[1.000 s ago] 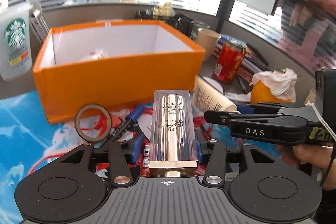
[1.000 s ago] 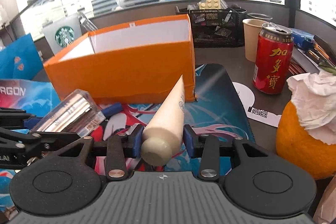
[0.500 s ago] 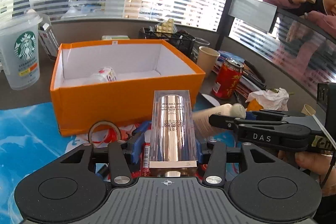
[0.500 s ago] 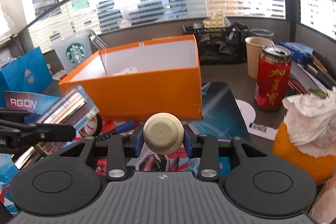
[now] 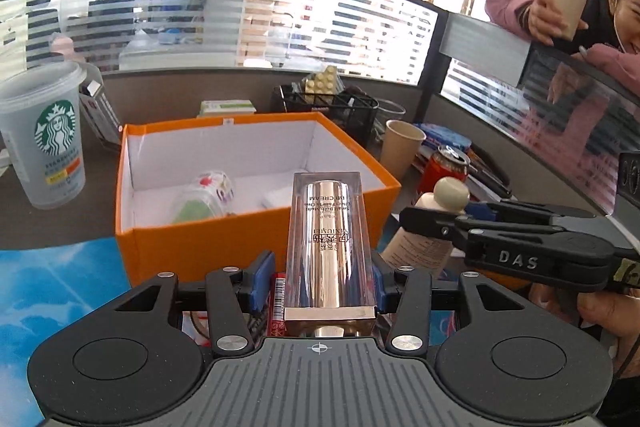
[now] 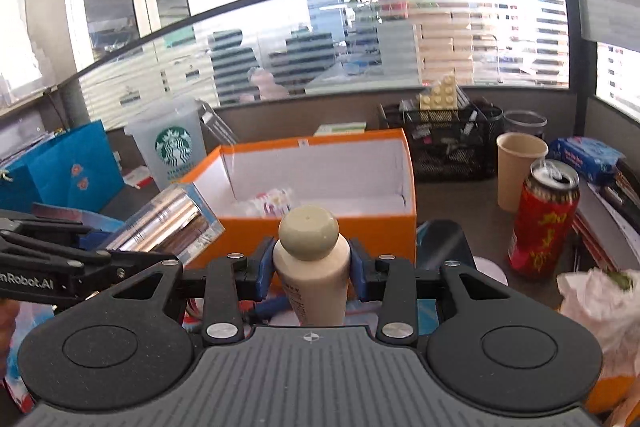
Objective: Organize rigid objects
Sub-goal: 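Lift the copper bottle and cream tube and carry both toward the orange box, then lower both held items into the orange box and open both grippers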
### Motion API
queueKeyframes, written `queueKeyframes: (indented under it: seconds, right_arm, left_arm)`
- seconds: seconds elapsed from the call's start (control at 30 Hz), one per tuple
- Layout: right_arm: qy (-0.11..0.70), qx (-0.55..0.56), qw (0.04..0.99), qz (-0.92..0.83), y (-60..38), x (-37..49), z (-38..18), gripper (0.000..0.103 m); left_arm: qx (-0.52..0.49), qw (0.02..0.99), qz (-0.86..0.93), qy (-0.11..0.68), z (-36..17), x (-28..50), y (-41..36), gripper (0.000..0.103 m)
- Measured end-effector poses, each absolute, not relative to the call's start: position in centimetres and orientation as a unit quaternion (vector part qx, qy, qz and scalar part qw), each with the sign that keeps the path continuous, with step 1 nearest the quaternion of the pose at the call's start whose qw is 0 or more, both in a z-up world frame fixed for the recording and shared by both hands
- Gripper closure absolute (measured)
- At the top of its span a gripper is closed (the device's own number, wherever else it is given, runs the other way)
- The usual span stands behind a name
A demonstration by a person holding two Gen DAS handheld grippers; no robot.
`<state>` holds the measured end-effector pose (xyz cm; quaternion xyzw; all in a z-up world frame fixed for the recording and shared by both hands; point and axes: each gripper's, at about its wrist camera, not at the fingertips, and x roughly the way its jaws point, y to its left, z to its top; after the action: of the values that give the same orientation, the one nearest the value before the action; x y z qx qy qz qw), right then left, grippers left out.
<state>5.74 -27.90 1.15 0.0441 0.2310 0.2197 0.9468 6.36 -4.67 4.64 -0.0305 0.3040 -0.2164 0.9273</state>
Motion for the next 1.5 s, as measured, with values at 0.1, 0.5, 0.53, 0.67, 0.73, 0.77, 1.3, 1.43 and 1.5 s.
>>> queueKeyframes:
  seconds: [0.1, 0.5, 0.53, 0.67, 0.73, 0.77, 1.3, 1.43, 1.5]
  right_arm:
    - [0.216, 0.045, 0.95, 0.22, -27.8, 6.1, 2.5, 0.068]
    - [0.193, 0.047, 0.953, 0.227, -27.1, 11.0, 7.7, 0.068]
    - [0.191, 0.049, 0.954, 0.228, -27.0, 11.6, 8.0, 0.068]
    - [0.19, 0.056, 0.952, 0.232, -26.2, 14.0, 8.5, 0.068]
    - [0.195, 0.059, 0.951, 0.234, -25.7, 15.3, 8.2, 0.068]
    - [0.199, 0.059, 0.95, 0.234, -25.4, 15.9, 7.9, 0.068]
    - [0.319, 0.077, 0.913, 0.241, -25.2, 22.1, 0.3, 0.068]
    - [0.368, 0.113, 0.886, 0.258, -25.7, 24.4, -1.5, 0.068]
    - [0.385, 0.107, 0.881, 0.254, -25.3, 25.0, -1.5, 0.068]
  left_arm:
    - [-0.029, 0.93, -0.215, 0.298, 5.4, 7.4, -4.7, 0.058]
    - [-0.064, 0.93, -0.18, 0.315, 7.3, 14.5, -2.6, 0.058]
    - [-0.062, 0.931, -0.174, 0.316, 7.4, 15.1, -2.6, 0.058]
    - [-0.063, 0.931, -0.162, 0.322, 7.0, 17.5, -2.3, 0.058]
    - [-0.062, 0.929, -0.159, 0.328, 6.4, 18.7, -2.4, 0.058]
    - [-0.063, 0.928, -0.159, 0.332, 6.0, 19.0, -2.5, 0.058]
    - [-0.038, 0.895, -0.185, 0.403, 0.1, 24.1, -5.6, 0.058]
    - [-0.042, 0.883, -0.184, 0.431, -1.3, 25.3, -6.0, 0.058]
    - [-0.045, 0.879, -0.183, 0.438, -1.9, 25.7, -6.1, 0.058]
